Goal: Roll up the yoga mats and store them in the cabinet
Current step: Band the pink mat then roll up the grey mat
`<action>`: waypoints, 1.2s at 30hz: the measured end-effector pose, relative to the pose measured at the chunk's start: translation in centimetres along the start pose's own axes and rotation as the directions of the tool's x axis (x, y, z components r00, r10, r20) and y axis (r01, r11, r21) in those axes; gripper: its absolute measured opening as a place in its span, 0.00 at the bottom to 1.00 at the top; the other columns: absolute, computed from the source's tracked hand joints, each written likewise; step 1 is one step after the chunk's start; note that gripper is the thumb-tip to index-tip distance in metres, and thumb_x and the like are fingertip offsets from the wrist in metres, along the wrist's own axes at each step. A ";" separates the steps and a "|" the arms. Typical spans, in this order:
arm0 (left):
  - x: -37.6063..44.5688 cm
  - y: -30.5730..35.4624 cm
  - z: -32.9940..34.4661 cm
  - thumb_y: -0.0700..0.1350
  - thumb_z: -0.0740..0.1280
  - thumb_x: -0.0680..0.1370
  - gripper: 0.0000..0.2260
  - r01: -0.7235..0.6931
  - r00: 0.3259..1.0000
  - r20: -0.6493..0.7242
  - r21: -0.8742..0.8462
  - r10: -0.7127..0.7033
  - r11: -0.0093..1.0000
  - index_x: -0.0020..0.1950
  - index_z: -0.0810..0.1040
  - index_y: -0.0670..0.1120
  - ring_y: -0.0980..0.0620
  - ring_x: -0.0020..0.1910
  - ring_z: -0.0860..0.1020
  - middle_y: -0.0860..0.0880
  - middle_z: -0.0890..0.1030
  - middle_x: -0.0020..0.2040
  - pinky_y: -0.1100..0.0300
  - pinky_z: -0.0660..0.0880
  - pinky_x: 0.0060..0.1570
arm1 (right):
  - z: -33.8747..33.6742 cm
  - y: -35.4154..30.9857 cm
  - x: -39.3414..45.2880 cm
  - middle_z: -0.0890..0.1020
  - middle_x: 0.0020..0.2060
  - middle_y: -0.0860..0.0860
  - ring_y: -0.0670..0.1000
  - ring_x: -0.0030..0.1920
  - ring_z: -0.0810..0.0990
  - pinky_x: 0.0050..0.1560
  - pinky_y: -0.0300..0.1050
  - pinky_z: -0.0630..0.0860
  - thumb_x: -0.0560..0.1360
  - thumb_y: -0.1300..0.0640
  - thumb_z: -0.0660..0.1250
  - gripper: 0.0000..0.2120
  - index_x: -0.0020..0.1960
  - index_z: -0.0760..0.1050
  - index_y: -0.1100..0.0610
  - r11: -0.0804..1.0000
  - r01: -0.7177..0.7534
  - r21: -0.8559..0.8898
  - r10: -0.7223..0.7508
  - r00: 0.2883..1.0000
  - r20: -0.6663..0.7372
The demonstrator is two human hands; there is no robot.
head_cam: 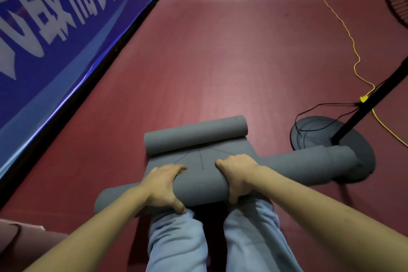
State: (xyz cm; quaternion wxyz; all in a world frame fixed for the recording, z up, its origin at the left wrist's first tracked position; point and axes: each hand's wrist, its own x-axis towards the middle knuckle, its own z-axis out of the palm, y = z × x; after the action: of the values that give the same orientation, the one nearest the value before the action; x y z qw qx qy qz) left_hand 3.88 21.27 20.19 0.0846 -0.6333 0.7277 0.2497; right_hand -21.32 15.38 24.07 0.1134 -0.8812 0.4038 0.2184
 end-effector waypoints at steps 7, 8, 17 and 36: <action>-1.5 1.0 -0.4 0.80 0.71 0.52 0.56 0.048 0.995 -0.089 0.155 -0.034 0.987 0.74 0.68 0.52 0.49 0.62 0.79 0.55 0.80 0.65 0.51 0.75 0.61 | -1.4 2.0 -1.0 0.82 0.53 0.52 0.58 0.51 0.81 0.45 0.48 0.75 0.54 0.41 0.82 0.36 0.57 0.72 0.50 0.999 0.016 0.052 -0.021 0.996 0.086; -1.6 1.4 -0.6 0.80 0.70 0.51 0.53 0.048 0.995 -0.092 0.202 -0.030 0.978 0.69 0.72 0.52 0.49 0.58 0.80 0.55 0.82 0.61 0.50 0.77 0.57 | -1.5 2.0 -1.4 0.82 0.53 0.52 0.58 0.52 0.81 0.45 0.48 0.76 0.54 0.41 0.82 0.36 0.57 0.73 0.50 0.999 0.019 0.049 -0.023 0.996 0.085; -6.5 4.8 -1.7 0.79 0.67 0.51 0.39 0.037 0.989 -0.147 0.360 0.018 0.932 0.52 0.74 0.55 0.47 0.46 0.81 0.55 0.83 0.47 0.52 0.75 0.42 | -0.8 0.3 -7.9 0.82 0.51 0.53 0.58 0.50 0.82 0.41 0.48 0.73 0.55 0.41 0.81 0.36 0.57 0.70 0.51 0.998 -0.005 0.062 0.005 1.000 -0.002; -15.1 9.7 0.2 0.78 0.71 0.49 0.38 -0.026 0.994 0.111 0.321 -0.011 0.947 0.46 0.77 0.52 0.49 0.43 0.81 0.55 0.82 0.42 0.53 0.74 0.41 | 4.6 -4.3 -18.4 0.77 0.55 0.49 0.57 0.53 0.79 0.47 0.48 0.71 0.58 0.40 0.77 0.34 0.58 0.67 0.51 0.994 0.039 0.099 -0.036 0.999 -0.035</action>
State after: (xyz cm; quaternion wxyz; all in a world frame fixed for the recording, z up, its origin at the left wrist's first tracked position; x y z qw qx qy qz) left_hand -2.77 35.31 29.16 0.2263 -0.5932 0.7553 0.1627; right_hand -30.00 32.09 28.86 0.1543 -0.8854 0.3994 0.1811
